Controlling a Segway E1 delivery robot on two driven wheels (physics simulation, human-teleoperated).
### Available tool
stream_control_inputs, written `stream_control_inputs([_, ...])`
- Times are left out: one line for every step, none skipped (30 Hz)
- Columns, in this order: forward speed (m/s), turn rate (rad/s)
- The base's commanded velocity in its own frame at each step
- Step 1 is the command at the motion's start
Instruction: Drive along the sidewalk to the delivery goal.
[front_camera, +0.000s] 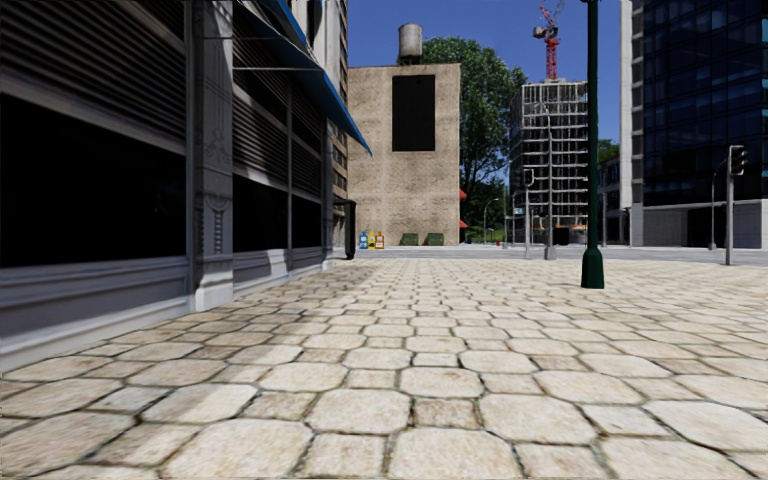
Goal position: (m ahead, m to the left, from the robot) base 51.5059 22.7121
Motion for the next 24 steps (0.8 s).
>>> stream_control_inputs([2.0,-1.0])
stream_control_inputs([2.0,-1.03])
stream_control_inputs([2.0,0.0])
stream_control_inputs([2.0,0.0])
stream_control_inputs([2.0,0.0])
stream_control_inputs([2.0,0.0])
stream_control_inputs([2.0,0.0])
stream_control_inputs([2.0,0.0])
stream_control_inputs([2.0,0.0])
stream_control_inputs([2.0,0.0])
stream_control_inputs([2.0,0.0])
stream_control_inputs([2.0,0.0])
stream_control_inputs([2.0,0.0])
stream_control_inputs([2.0,0.0])
stream_control_inputs([2.0,0.0])
stream_control_inputs([2.0,0.0])
stream_control_inputs([2.0,0.0])
stream_control_inputs([2.0,0.0])
stream_control_inputs([2.0,0.0])
stream_control_inputs([2.0,0.0])
stream_control_inputs([2.0,0.0])
stream_control_inputs([2.0,0.0])
stream_control_inputs([2.0,0.0])
stream_control_inputs([2.0,0.0])
